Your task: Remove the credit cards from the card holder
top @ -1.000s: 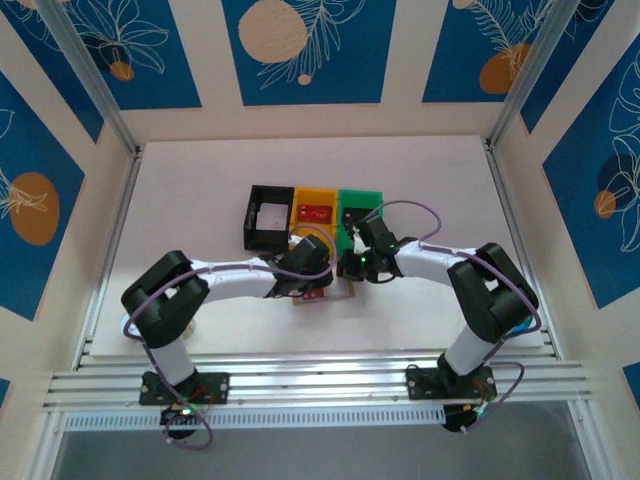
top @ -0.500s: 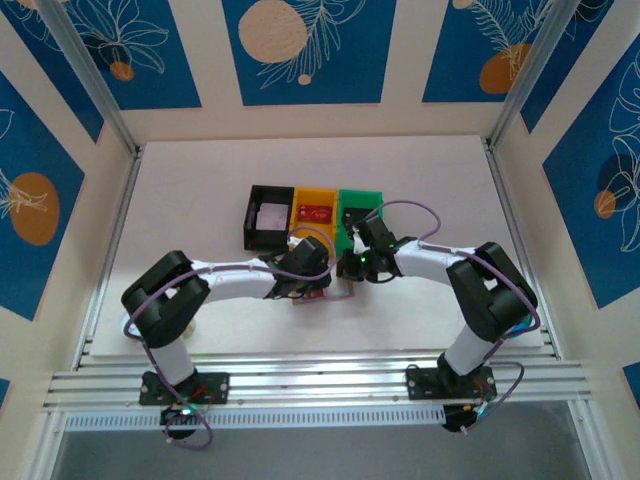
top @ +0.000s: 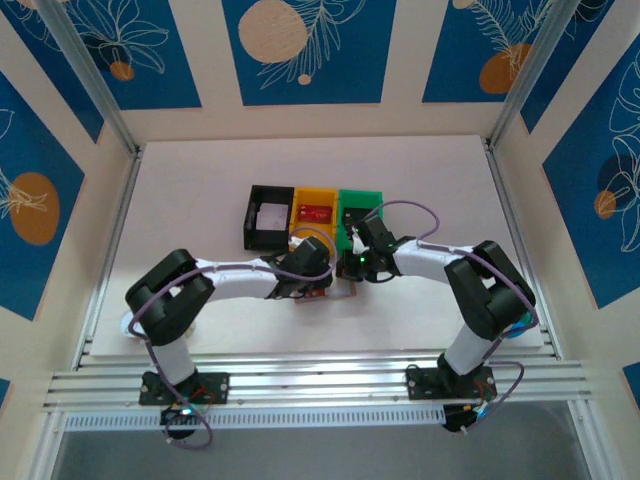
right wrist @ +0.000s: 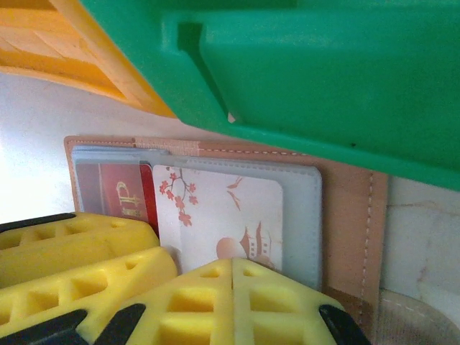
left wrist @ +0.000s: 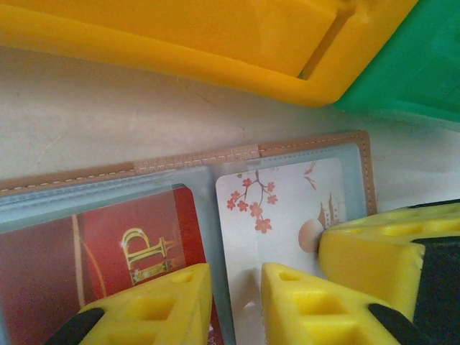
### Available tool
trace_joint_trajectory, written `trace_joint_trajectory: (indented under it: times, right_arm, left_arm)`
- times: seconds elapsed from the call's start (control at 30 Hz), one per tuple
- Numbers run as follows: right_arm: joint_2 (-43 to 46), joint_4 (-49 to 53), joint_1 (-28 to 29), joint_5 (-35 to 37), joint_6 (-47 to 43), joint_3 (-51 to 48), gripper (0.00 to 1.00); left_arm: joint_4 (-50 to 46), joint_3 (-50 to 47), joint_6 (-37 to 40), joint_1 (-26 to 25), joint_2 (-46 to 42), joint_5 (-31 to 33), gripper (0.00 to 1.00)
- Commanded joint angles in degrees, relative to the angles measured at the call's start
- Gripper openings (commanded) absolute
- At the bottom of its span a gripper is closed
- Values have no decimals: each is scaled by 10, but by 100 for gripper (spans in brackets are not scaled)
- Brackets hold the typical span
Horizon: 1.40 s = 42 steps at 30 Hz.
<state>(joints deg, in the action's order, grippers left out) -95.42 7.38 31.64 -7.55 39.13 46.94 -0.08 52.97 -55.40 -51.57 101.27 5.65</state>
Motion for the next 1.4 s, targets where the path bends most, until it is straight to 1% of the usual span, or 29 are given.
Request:
trace_joint_trajectory:
  times: [0.0,0.3,0.6,0.73,0.97,1.07,1.3,1.37]
  right_arm:
    - [-13,24,0,-8,2,18,0]
    - [-33,48,7,6,-5,35,0]
    - [-48,58,11,5,-9,45,0]
    - [-51,61,13,5,-10,48,0]
    - [-57,62,15,-1,-12,52,0]
    - [-59,63,16,-2,-13,54,0]
    - [-63,63,18,-8,-14,57,0]
    - [-63,62,20,-9,-15,57,0]
  left_arm:
    - [-4,-1,-2,-6,13,1,26]
    - [6,-3,-2,-6,15,-1,26]
    - [18,-4,-5,-6,13,-6,25]
    - [24,-7,-5,-7,10,-6,19]
    - [43,-18,-12,-6,8,-4,18]
    - [70,-33,-20,-7,-1,-1,17]
    - [111,-54,-30,-6,-19,1,13]
    - [124,-60,-32,-7,-24,2,10]
